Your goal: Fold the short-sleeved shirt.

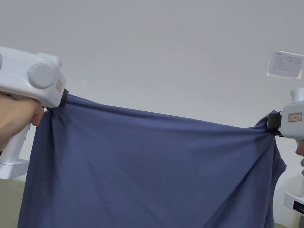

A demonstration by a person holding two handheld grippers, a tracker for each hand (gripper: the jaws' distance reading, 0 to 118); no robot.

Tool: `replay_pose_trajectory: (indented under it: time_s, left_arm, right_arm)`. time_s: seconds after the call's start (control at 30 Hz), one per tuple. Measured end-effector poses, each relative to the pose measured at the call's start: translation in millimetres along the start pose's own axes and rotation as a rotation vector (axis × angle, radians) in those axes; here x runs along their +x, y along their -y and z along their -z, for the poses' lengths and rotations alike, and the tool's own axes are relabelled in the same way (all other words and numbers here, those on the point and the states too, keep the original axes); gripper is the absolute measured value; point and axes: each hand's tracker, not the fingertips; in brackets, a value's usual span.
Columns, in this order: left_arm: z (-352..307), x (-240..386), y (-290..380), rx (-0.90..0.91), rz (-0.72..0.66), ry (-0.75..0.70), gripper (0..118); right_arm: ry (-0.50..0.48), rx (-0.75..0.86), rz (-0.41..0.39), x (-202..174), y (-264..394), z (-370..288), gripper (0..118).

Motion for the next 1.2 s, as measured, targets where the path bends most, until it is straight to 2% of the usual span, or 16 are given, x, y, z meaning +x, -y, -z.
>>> replay_pose_trajectory:
  time_s: [0.33,0.43,0.7,0.87,1.03,1.13,1.2]
  left_arm:
    - [82.7,17.3,-36.9,0.071,-0.035,-0.063,5]
    - [111.1,22.8,-44.2,0.075,-0.038,-0.086,5]
    - [182.1,26.8,-29.7,0.038,-0.037,-0.096,5]
    - [228.9,27.4,7.8,0.004,-0.015,-0.128,5]
    - [263.2,23.7,80.0,-0.118,0.013,-0.082,5]
    - [271.0,24.8,139.4,-0.191,0.062,-0.054,5]
    - [266.3,24.6,179.8,-0.229,0.069,-0.035,5]
  right_arm:
    - [0.043,0.020,-0.059,-10.6,-37.8,87.2,5]
    - [0.038,0.037,-0.032,-14.6,-44.8,115.0,5]
    - [0.064,0.026,-0.045,-28.5,-28.3,181.0,5]
    - [0.063,-0.006,-0.073,-44.4,8.3,221.6,5]
    - [0.054,-0.086,-0.078,-51.6,81.1,243.7,5]
    - [0.048,-0.176,-0.181,-54.7,144.0,242.1,5]
    - [0.047,-0.236,-0.134,-52.1,190.9,227.1,5]
